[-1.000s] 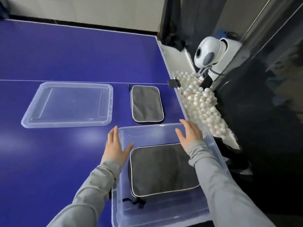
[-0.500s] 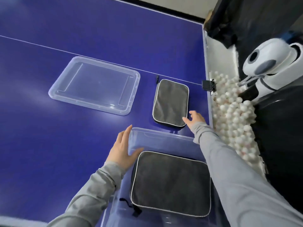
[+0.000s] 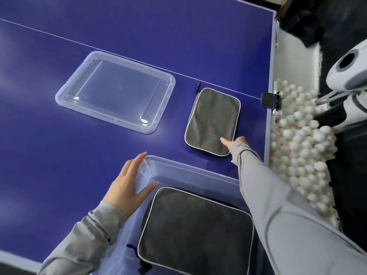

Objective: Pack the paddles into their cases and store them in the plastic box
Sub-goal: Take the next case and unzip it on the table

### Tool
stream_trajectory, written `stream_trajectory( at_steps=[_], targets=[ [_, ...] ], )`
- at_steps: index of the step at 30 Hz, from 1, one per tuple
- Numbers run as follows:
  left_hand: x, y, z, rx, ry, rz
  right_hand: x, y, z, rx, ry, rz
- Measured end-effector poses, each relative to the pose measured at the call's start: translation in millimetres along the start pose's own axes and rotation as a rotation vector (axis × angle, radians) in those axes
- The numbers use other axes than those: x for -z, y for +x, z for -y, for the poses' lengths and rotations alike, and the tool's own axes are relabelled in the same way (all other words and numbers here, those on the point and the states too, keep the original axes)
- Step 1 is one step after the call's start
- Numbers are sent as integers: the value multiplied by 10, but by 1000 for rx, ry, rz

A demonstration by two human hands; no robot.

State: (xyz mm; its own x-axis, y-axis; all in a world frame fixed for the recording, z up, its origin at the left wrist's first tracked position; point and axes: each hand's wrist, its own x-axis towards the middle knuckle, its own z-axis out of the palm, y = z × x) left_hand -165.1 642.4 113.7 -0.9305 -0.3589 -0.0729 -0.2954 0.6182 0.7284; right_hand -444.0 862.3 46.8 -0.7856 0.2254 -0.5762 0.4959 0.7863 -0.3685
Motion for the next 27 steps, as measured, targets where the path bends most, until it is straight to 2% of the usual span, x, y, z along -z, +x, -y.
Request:
stream_trajectory(
  at_steps=[7, 17, 27],
  targets=[
    [-6, -1, 28, -21, 17, -12, -64, 91, 83, -65, 95, -8],
    [15, -2, 5, -44, 23, -1, 33, 10, 83, 308, 380, -115],
    [-1, 4, 24, -11, -24, 19, 326, -474, 274, 461, 658, -161]
  ],
)
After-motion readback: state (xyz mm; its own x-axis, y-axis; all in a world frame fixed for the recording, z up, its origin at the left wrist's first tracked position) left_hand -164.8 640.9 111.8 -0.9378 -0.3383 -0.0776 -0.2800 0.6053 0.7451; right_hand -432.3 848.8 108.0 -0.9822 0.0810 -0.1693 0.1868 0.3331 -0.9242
